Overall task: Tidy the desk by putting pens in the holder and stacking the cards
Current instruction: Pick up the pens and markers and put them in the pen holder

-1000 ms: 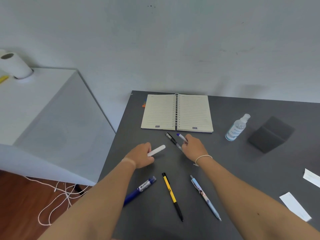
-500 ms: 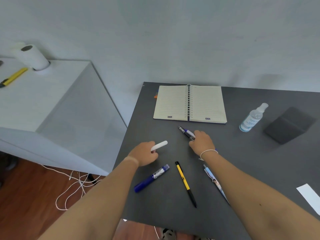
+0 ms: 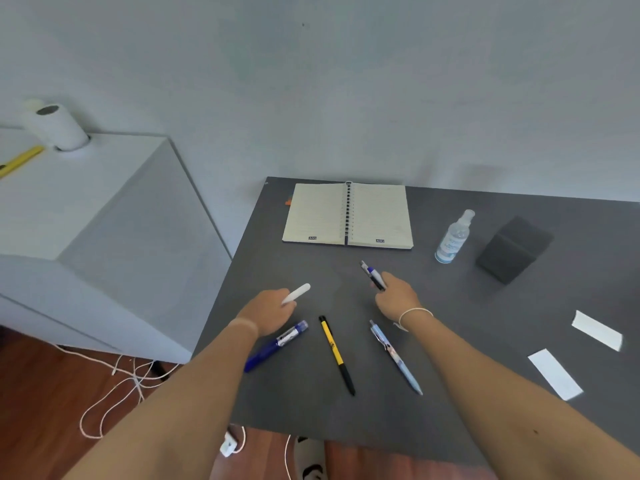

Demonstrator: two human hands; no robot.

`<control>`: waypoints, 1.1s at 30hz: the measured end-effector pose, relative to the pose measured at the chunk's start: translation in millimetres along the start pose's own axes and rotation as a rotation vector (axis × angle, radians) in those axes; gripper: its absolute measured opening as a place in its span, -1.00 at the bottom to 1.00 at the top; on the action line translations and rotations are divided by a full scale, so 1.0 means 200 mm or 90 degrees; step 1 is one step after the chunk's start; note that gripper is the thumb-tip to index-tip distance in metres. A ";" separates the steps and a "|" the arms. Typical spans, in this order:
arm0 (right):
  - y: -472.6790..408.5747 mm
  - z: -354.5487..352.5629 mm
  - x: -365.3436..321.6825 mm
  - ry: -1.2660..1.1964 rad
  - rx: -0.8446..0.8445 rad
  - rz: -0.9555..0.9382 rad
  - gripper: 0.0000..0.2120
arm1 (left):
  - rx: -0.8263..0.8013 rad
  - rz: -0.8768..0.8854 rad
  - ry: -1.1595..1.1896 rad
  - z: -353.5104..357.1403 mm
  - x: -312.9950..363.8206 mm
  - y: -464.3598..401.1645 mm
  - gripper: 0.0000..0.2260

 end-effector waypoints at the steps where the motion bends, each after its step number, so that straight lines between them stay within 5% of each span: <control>1: 0.01 -0.01 0.03 -0.017 -0.015 -0.001 -0.83 | 0.005 -0.001 -0.007 0.01 0.01 0.02 -0.81; 18: 0.20 0.03 0.25 -0.073 -0.106 0.068 -0.86 | 0.089 -0.059 -0.090 0.16 0.08 0.26 -0.87; 33: 0.18 -0.08 0.28 -0.109 -0.007 0.103 -0.84 | 0.041 0.007 -0.083 0.06 0.06 0.15 -0.87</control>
Point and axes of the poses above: each hand's wrist, its own y-axis away from the middle knuckle, its own z-axis out of the palm, x = y × z, the point moved 2 cm from there along -y, towards the middle knuckle, and after that the axes turned 12 degrees about z, right-handed, at the moved point
